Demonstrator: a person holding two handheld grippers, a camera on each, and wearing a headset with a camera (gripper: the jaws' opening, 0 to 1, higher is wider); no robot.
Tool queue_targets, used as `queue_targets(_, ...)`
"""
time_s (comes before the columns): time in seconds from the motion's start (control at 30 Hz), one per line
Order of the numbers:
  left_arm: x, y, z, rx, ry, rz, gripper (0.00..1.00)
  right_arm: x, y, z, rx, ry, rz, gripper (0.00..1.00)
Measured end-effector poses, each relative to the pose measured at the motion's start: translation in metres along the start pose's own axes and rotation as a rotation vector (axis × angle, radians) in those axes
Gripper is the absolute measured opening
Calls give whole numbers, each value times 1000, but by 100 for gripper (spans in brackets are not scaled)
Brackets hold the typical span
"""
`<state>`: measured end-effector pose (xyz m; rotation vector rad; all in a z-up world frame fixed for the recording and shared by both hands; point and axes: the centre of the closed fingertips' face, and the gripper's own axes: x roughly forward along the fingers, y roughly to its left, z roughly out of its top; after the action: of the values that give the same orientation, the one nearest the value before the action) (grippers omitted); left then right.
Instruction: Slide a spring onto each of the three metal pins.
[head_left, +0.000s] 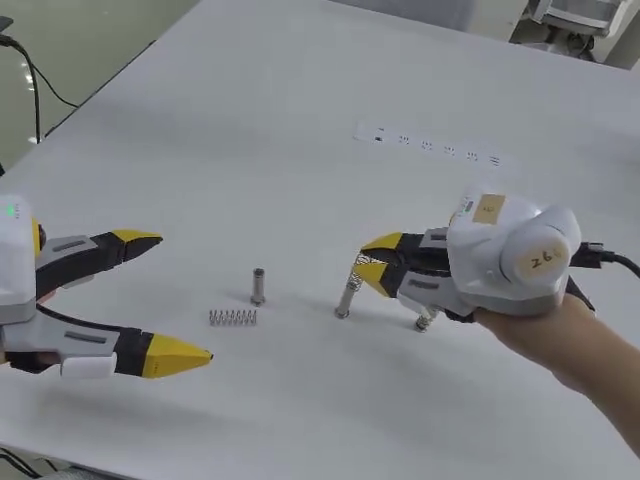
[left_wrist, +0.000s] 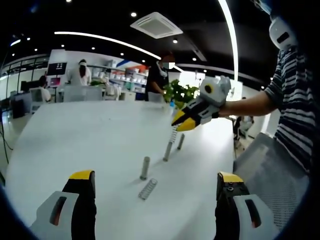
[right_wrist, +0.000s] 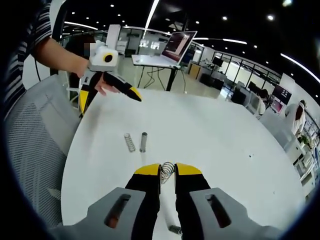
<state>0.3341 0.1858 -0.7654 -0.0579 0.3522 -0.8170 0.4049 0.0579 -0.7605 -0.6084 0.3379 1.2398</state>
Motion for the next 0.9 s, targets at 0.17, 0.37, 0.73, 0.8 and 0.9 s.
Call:
queue_targets(0.17,-1,1,0,-3,-2,3,98,4,-1,-3,3,8,2,8)
queue_targets(0.37,-2,1,-2,-7,-1,5,98,11,4,-11,5,28,10,8)
queue_targets(0.73,-2,1,-5,-15,-5,12,97,26,9,-34,-12,102,24,8)
queue_targets(0.8,-2,1,-5,-17,-6,12,97,28,11,-38,-18,118,29,8)
queue_targets(0.9,-1,1,-4,-16,-10,12,97,32,12,-41,-20,127,32,8)
